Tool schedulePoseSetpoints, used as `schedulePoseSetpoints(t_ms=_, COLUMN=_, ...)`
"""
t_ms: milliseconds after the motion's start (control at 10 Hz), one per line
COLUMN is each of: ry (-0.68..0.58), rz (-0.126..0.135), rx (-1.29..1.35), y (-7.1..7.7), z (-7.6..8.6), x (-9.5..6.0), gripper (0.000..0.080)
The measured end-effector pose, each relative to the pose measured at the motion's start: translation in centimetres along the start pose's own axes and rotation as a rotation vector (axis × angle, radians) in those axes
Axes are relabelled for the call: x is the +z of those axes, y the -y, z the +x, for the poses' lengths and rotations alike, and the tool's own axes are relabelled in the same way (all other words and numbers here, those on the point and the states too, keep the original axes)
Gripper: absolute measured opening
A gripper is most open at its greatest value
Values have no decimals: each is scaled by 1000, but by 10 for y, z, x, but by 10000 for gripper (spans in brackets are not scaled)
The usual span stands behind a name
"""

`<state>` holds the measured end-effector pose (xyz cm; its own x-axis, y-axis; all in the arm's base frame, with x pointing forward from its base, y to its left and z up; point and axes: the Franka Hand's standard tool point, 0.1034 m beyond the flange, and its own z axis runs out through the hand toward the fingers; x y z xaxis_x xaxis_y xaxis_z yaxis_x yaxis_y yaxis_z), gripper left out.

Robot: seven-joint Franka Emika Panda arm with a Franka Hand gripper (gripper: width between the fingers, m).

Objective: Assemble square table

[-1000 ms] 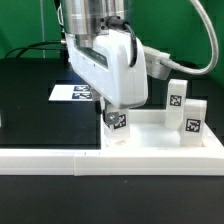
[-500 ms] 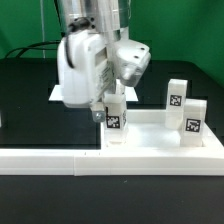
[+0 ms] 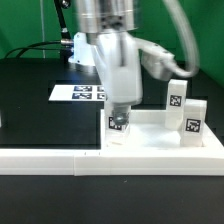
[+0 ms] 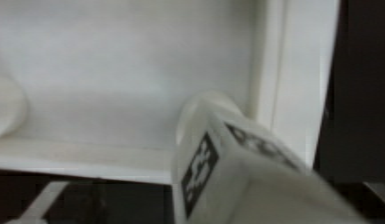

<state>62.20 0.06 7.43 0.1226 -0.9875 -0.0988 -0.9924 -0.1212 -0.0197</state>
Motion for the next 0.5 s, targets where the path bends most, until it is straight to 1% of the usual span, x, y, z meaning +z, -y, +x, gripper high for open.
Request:
schedulePoseSetpoints(t_ms=200, ry=-2, rz=-1, rx=-146, y=0, z=1, x=0, gripper=646)
schedulePoseSetpoints(t_ms=300, ry=-8, rz=-5, rx=-273, y=0, z=1, x=0, gripper=646)
schedulePoseSetpoints(t_ms=400, ry=-47, rz=-33, rx=-537, y=2, z=-4, x=1, gripper=649)
schedulePoseSetpoints(t_ms=500, ry=-56, rz=-49, rx=-730, y=5, z=-13, x=3, gripper=649)
